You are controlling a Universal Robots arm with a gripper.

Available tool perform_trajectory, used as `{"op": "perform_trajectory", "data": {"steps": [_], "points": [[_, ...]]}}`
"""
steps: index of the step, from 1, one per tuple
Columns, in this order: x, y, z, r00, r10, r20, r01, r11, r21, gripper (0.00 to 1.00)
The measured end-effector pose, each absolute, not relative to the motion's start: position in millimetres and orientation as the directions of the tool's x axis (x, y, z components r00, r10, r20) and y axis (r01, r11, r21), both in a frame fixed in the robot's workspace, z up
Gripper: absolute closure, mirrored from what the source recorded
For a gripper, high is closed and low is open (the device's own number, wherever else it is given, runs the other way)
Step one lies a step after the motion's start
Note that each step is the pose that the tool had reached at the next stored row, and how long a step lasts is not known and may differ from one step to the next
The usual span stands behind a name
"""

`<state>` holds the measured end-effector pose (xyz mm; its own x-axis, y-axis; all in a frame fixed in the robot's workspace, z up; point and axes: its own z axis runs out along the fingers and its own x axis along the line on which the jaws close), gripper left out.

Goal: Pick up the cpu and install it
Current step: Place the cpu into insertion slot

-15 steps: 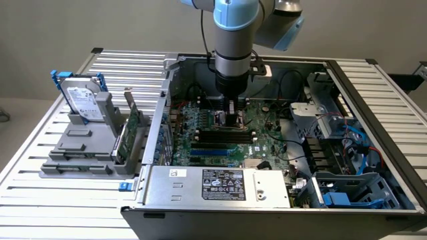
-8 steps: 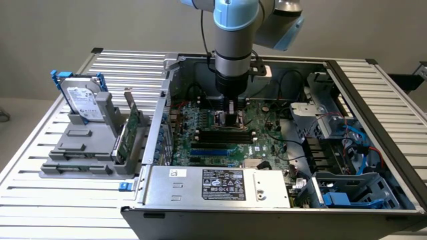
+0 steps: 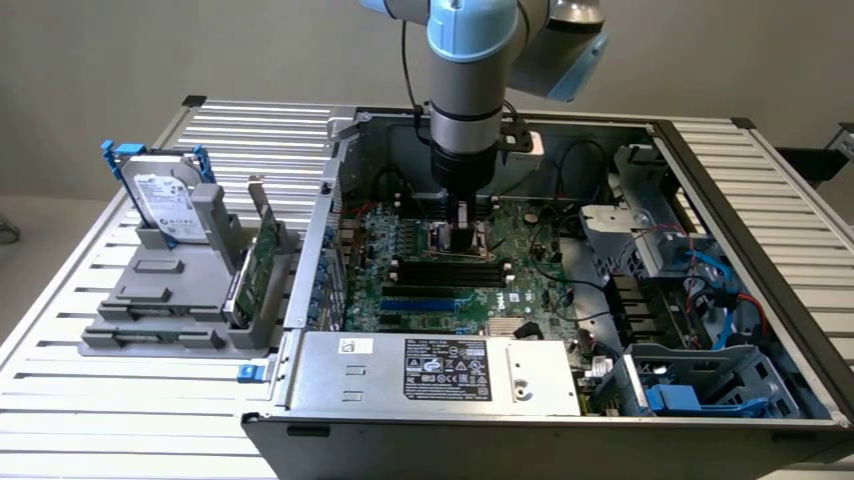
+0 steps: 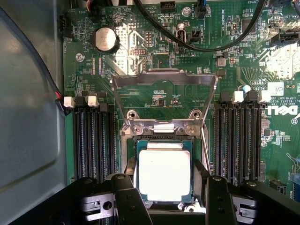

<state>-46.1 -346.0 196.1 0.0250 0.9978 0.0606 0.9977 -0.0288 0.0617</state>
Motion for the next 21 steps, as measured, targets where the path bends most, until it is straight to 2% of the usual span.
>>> {"op": "perform_trajectory", "data": {"steps": [17,19,20,21], "points": [[-46.0,-346.0,195.6,0.027,0.998,0.061,0.998,-0.031,0.062,0.45],[-46.0,-346.0,195.6,0.027,0.998,0.061,0.998,-0.031,0.062,0.44],[-46.0,-346.0,195.6,0.027,0.998,0.061,0.998,-0.031,0.062,0.37],[-46.0,-346.0,195.6,0.027,0.998,0.061,0.998,-0.031,0.062,0.37]]}}
